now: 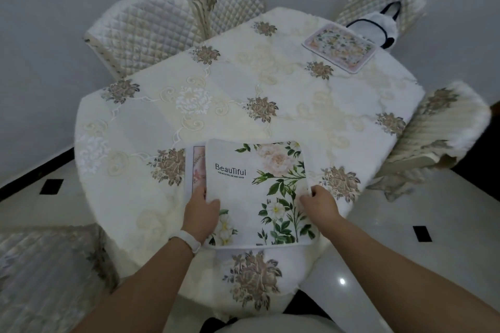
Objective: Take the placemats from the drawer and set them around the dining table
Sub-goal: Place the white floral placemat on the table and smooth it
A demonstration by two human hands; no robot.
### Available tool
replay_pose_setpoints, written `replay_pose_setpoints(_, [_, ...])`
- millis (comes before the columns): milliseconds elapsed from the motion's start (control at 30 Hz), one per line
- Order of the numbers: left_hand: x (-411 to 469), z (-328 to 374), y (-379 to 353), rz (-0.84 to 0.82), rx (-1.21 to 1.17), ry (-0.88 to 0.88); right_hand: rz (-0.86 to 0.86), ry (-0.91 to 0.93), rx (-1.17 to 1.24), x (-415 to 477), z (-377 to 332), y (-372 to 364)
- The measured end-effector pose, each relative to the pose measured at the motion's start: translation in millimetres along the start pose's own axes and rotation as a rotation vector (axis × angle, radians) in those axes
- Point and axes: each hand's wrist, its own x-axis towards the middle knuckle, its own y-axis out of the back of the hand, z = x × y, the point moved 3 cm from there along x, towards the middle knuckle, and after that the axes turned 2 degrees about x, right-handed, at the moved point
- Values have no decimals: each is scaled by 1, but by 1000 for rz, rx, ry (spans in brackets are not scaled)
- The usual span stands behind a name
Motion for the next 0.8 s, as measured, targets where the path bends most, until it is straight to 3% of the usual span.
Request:
replay_pose_setpoints(400, [-11,39,-61,-154,3,-122,207,12,136,-23,28,66])
replay_pose_setpoints(800, [-27,84,-131,-55,30,-110,205,115,114,14,51,144])
